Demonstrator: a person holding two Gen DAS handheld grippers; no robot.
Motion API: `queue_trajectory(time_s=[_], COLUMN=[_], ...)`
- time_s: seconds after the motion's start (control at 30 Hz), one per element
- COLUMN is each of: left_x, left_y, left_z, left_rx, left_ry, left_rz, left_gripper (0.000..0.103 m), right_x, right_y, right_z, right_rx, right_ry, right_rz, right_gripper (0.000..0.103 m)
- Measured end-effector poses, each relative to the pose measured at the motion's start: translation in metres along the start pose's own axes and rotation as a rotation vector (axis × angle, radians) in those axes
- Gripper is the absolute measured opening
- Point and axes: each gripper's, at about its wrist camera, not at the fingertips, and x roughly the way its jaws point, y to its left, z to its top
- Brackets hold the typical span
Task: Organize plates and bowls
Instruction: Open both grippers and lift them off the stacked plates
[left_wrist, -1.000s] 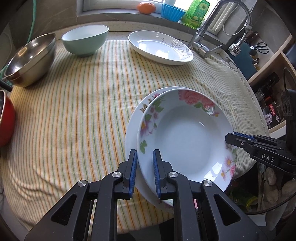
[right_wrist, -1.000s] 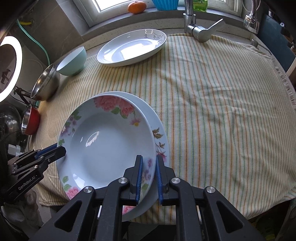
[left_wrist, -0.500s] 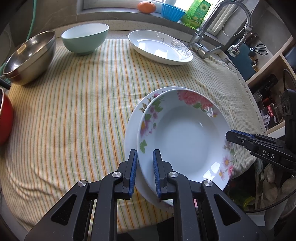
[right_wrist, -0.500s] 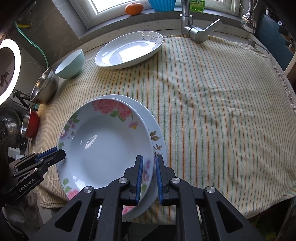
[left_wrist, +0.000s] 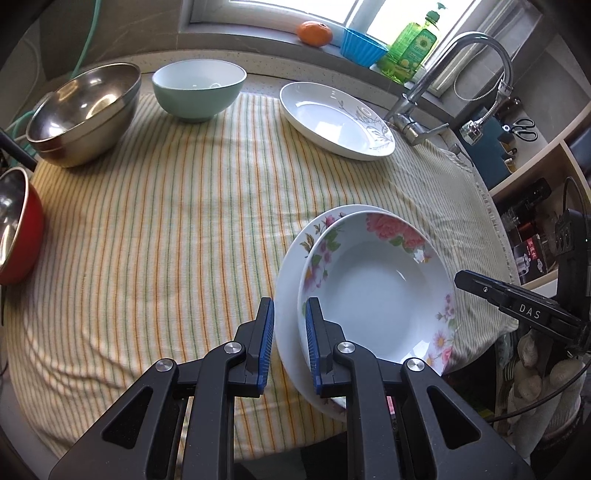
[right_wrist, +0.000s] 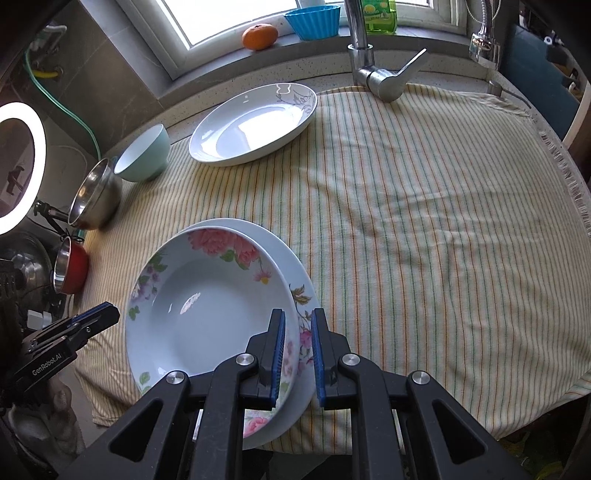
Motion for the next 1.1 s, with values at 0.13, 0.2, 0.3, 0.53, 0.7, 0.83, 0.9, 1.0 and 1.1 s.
queue_trajectory(time_s=[0.13, 0.2, 0.3, 0.53, 0.7, 0.83, 0.9, 1.0, 1.1], left_x=[-0.006, -0.007, -0.009, -0.010, -0.009, -0.010, -0.011, -0.013, -0.019], left_y=[0.002, 0.003, 0.003, -0.007, -0.020, -0.031, -0.037, -0.046, -0.055], left_z=[0.004, 0.007, 0.010, 0.022, 0.034, 0.041, 0.045, 0.054, 0.070], left_rx=[-0.021, -0.033, -0.055, -0.090, -0.109, -0.132, -0.148, -0.175, -0.188], left_ry=[-0.020, -0.026, -0.035, -0.067, -0.095, -0.112, -0.118, -0.123, -0.132], left_rz=[0.003, 0.001, -0.003, -0.009, -0.008, -0.006, -0.008, -0.019, -0.027], left_gripper=[0.014, 0.014, 0.014, 0.014, 0.014, 0.014, 0.014, 0.014, 0.014], right_x=[-0.002, -0.003, -0.006, -0.014, -0.023, -0.029, -0.030, -0.031, -0.035], right_y=[0.000, 0.000, -0.002, -0.018, -0.034, -0.043, -0.047, -0.053, -0.055], right_z=[0.005, 0.009, 0.015, 0.031, 0.048, 0.065, 0.073, 0.088, 0.104], right_rx=[-0.012, -0.022, -0.030, -0.029, -0.042, -0.086, -0.111, -0.131, -0.153], right_ry=[-0.012, -0.017, -0.033, -0.068, -0.116, -0.132, -0.127, -0.099, -0.075], right_rz=[0.009, 0.014, 0.020, 0.043, 0.068, 0.080, 0.077, 0.088, 0.126], right_gripper=[0.013, 0.013, 0.013, 0.013, 0.013, 0.013, 0.013, 0.013, 0.013])
